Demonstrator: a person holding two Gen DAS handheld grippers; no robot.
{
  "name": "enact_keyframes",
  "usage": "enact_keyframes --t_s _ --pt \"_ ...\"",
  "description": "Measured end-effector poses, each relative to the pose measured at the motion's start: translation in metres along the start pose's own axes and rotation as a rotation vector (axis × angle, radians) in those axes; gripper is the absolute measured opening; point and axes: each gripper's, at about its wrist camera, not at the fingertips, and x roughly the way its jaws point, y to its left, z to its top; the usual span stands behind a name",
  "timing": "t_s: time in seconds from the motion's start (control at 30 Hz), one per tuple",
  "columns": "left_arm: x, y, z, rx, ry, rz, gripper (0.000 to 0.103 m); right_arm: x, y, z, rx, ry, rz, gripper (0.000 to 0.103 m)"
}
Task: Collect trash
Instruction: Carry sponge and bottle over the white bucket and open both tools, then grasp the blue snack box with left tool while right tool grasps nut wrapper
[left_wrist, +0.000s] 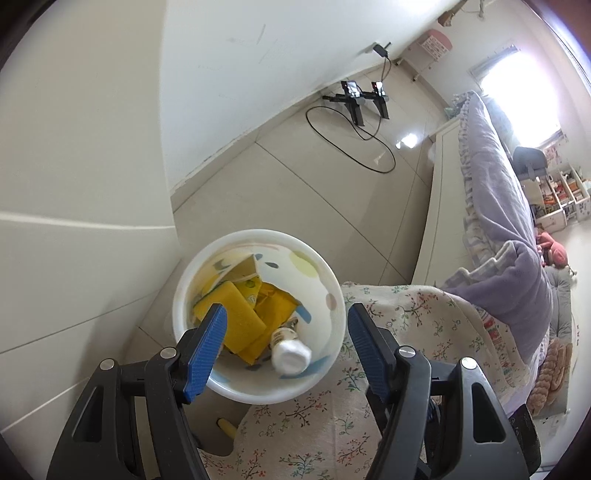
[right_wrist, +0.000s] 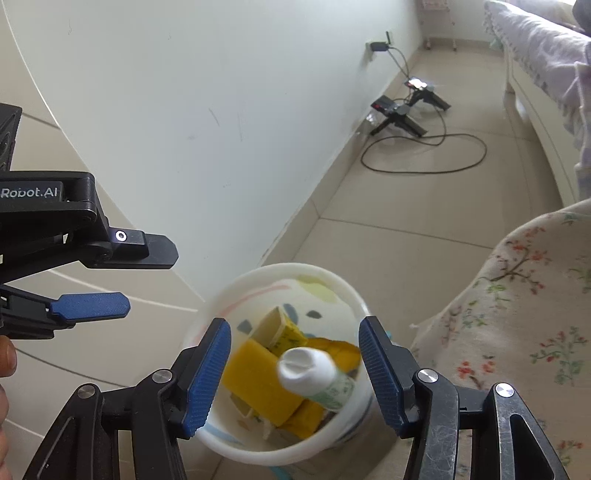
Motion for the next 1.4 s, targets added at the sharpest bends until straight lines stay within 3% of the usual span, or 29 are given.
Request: enact_keyframes --t_s 0.27,0.5,0.63,0.7,0.83,0.93,1.07,1.2,1.4 --pt "0.004 -0.036 -0.012 0.081 0.003 -0.007 0.071 -0.056 -0.042 -0.01 0.032 0.008 -0.041 0.063" --pt "0.013 -0.096 -0.042 0.234 0.02 -0.021 0.071 -0.141 -0.103 -0.002 0.077 -0.02 -0.114 0.063" --pt "0.023 -0.14 -0.074 0.363 0.041 -0.033 0.071 -0.198 -0.147 0.005 0.113 -0.051 -0.193 0.07" --pt "0.031 -0.164 -0.094 0.436 0.061 -0.04 0.071 -0.224 -0.175 0.004 0.142 -0.055 -0.238 0.078" --pt "0.047 -0.212 -0.135 0.581 0.125 -0.072 0.071 -0.256 -0.245 -0.017 0.268 -0.047 -0.333 0.083" --pt "0.054 -0.249 -0.177 0.708 0.137 -0.079 0.071 -0.268 -0.307 -0.045 0.493 0.008 -0.422 0.084" --pt "0.069 -0.281 -0.223 0.816 0.167 -0.082 0.071 -0.287 -0.358 -0.059 0.7 0.004 -0.368 0.083" --pt "0.094 -0.309 -0.258 0.871 0.233 -0.106 0.071 -0.286 -0.369 -0.065 0.761 0.049 -0.372 0.083" --pt "0.124 -0.336 -0.282 0.893 0.234 -0.054 0.071 -0.282 -0.385 -0.075 0.864 0.081 -0.251 0.083"
